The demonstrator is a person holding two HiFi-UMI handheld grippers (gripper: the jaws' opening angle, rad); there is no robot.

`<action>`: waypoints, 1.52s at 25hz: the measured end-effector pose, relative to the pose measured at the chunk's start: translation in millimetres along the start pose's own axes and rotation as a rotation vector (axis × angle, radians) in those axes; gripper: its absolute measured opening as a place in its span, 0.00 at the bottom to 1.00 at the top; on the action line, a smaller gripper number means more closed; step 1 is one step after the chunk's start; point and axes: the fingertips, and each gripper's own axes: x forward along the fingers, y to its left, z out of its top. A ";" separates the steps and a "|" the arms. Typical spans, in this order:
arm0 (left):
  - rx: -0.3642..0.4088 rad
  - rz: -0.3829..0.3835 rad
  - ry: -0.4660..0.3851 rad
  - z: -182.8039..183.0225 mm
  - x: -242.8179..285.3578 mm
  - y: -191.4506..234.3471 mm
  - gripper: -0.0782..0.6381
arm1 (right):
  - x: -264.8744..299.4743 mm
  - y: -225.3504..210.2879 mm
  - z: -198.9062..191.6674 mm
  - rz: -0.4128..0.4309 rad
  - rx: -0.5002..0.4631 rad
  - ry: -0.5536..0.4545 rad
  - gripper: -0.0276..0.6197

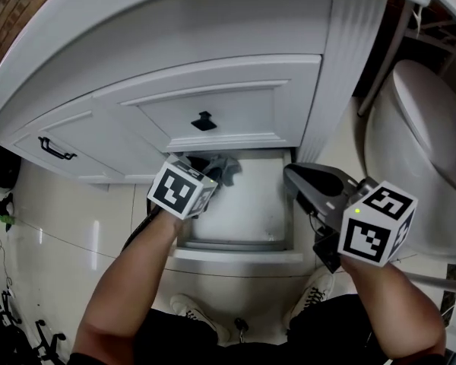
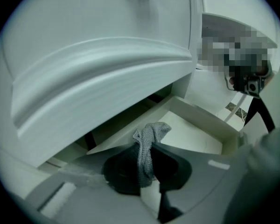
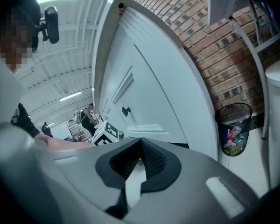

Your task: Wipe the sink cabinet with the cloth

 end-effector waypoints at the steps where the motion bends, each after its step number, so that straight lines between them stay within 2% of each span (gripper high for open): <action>1: 0.002 0.013 0.010 -5.0 -3.5 5.1 0.16 | 0.0 0.5 0.1 0.000 -0.002 0.000 0.05; 4: -0.009 0.056 0.013 -12.9 -12.6 21.7 0.16 | -0.3 1.5 -0.6 0.000 -0.003 0.000 0.05; 10: -0.037 0.088 0.010 -23.1 -18.9 35.1 0.16 | 0.5 4.8 -1.4 0.005 -0.008 0.002 0.05; 14: -0.047 0.080 0.014 -26.4 -24.5 32.7 0.16 | -2.4 3.2 3.7 -0.002 -0.006 -0.018 0.05; 18: -0.045 -0.011 -0.037 -6.0 -33.1 0.2 0.16 | -8.8 -1.2 12.5 -0.012 0.007 -0.055 0.05; 22: 0.062 -0.159 -0.014 12.8 -21.3 -66.6 0.16 | -11.0 -2.2 11.9 -0.011 0.013 -0.056 0.05; 26: 0.137 -0.250 0.023 23.5 -0.8 -112.5 0.16 | -14.5 0.8 13.9 -0.003 0.016 -0.063 0.05; 33: 0.197 -0.309 0.094 27.7 20.5 -138.7 0.16 | -24.8 -1.3 19.6 -0.003 0.028 -0.093 0.05; 38: 0.212 -0.272 0.135 15.9 27.1 -128.9 0.16 | -27.5 -1.0 18.3 0.003 0.029 -0.089 0.05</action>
